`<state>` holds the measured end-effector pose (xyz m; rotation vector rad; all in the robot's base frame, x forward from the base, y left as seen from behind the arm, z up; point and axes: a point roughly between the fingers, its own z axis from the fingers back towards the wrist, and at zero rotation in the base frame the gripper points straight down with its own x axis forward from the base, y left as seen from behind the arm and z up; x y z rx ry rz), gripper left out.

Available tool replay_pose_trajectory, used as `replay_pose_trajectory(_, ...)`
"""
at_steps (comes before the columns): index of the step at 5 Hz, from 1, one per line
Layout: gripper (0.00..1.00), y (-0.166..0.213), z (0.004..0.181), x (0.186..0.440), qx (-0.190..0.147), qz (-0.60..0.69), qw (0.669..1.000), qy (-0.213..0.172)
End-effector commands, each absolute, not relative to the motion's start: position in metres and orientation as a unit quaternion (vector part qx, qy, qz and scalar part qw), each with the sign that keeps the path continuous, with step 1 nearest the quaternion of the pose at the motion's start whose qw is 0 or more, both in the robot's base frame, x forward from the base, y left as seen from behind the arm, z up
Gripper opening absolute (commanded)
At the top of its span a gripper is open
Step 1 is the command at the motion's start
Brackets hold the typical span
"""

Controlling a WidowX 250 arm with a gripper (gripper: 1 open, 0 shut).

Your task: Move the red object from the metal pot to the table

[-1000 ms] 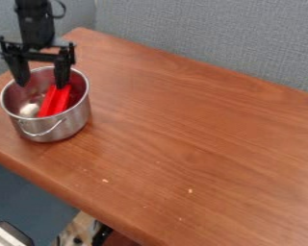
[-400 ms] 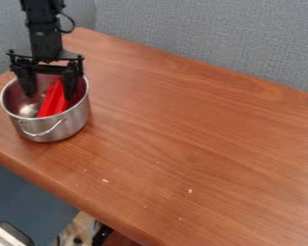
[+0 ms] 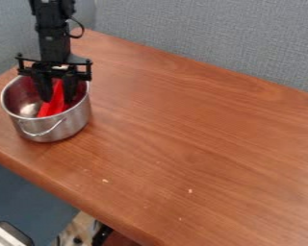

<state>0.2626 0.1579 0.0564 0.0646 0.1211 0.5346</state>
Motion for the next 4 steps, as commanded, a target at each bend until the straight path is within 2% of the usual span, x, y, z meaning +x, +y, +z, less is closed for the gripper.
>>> replay_pose_trajectory(1, 1.00, 0.165, 0.050, 0.263, 0.042, 0.298, 0.952, 0.053)
replay_pose_trajectory(3, 1.00, 0.166, 0.058, 0.263, 0.047, 0.242, 0.968, 0.052)
replay_pose_trajectory(4, 1.00, 0.175, 0.061, 0.259, 0.047, 0.262, 0.963, 0.053)
